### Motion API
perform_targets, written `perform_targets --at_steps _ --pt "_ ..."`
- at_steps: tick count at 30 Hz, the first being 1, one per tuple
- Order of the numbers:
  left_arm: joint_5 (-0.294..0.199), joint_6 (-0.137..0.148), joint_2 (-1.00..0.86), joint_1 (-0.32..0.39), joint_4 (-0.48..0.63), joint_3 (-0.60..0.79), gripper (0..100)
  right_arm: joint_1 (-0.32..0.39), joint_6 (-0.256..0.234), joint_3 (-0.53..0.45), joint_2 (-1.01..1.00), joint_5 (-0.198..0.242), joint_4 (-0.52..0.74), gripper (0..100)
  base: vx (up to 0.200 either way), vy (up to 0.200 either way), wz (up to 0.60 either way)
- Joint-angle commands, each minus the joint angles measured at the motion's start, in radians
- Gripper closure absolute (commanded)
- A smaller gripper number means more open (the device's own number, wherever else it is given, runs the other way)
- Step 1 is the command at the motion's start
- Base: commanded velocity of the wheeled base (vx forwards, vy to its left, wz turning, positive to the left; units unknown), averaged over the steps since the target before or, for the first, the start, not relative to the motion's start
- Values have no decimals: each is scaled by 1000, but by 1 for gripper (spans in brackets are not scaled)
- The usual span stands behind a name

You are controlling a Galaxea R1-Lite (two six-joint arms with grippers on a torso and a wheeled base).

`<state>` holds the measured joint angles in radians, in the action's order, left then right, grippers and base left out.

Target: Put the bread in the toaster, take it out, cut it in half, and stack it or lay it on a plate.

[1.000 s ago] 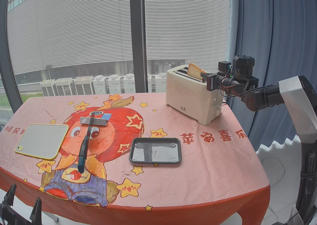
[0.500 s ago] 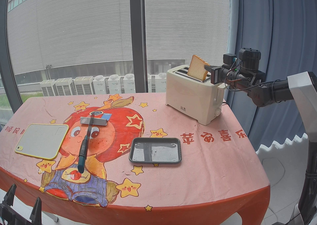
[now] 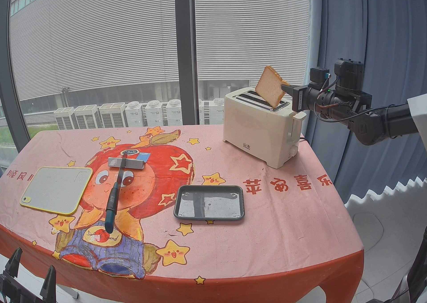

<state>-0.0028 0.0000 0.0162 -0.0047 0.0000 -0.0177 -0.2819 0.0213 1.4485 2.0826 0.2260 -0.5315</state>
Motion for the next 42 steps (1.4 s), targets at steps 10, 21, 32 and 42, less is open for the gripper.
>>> perform_targets --at_steps 10,21,32,42 --pt "1 0 -15 0 0 18 0 -16 -1 -221 -176 -2 -85 100 0 0 0" --pt "0 0 -13 0 0 18 0 -26 -3 -375 -271 -2 -111 100 0 0 0" --pt "1 0 -13 0 0 18 0 -49 -6 -560 -397 -2 -111 100 0 0 0" --pt "1 -2 -15 0 0 18 0 -54 -7 -751 -526 0 -203 100 0 0 0"
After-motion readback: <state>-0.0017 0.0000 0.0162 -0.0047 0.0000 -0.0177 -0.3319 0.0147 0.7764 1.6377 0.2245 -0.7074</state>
